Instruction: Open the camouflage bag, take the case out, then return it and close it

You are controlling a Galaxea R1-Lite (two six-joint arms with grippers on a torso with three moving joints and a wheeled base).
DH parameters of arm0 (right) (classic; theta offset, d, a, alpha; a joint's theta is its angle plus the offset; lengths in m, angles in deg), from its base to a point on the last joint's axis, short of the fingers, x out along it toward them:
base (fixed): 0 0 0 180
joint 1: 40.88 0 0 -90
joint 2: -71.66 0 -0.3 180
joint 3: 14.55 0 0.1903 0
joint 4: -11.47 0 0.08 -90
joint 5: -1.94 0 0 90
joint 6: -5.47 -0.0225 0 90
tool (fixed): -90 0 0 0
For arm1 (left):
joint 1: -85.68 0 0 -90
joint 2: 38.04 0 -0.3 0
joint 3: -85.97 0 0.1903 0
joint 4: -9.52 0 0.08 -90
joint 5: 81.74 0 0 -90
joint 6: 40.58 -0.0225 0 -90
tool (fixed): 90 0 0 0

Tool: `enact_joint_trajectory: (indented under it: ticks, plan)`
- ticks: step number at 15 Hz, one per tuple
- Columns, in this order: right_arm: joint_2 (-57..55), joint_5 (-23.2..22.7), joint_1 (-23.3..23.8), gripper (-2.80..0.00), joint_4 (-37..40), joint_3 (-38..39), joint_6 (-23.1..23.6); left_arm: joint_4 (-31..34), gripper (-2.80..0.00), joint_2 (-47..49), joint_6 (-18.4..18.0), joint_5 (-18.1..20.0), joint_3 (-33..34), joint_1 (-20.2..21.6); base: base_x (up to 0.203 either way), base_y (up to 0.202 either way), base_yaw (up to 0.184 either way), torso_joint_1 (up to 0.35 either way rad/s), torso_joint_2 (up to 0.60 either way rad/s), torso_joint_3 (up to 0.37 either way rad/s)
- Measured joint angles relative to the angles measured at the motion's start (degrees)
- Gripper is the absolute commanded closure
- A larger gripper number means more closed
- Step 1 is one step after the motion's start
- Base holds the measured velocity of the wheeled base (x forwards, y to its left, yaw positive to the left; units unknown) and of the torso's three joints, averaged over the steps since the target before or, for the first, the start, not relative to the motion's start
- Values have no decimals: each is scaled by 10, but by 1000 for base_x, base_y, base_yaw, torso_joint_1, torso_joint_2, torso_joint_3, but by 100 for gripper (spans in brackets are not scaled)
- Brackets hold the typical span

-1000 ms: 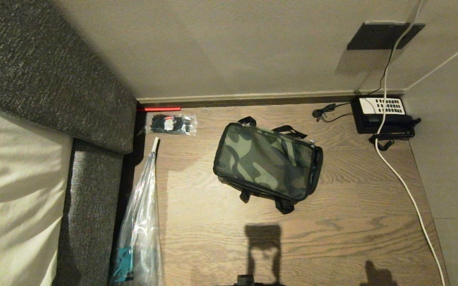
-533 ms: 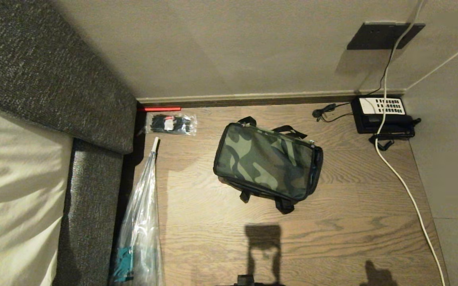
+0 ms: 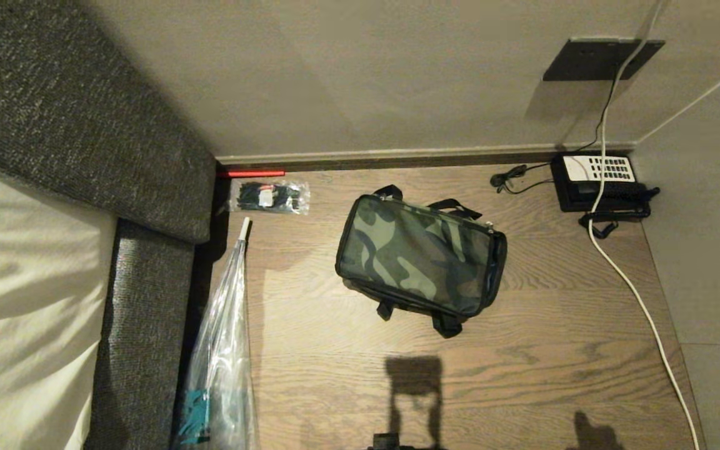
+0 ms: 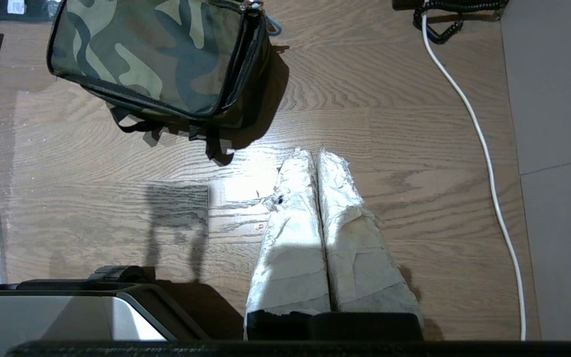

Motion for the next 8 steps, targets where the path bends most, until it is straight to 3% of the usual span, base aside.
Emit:
enact_joint_trajectory:
  ticks: [8]
  plan:
    - [0,0,0,0,0,0,0,-3,0,0,4,-1,1,0,0,0,0,2,4,197]
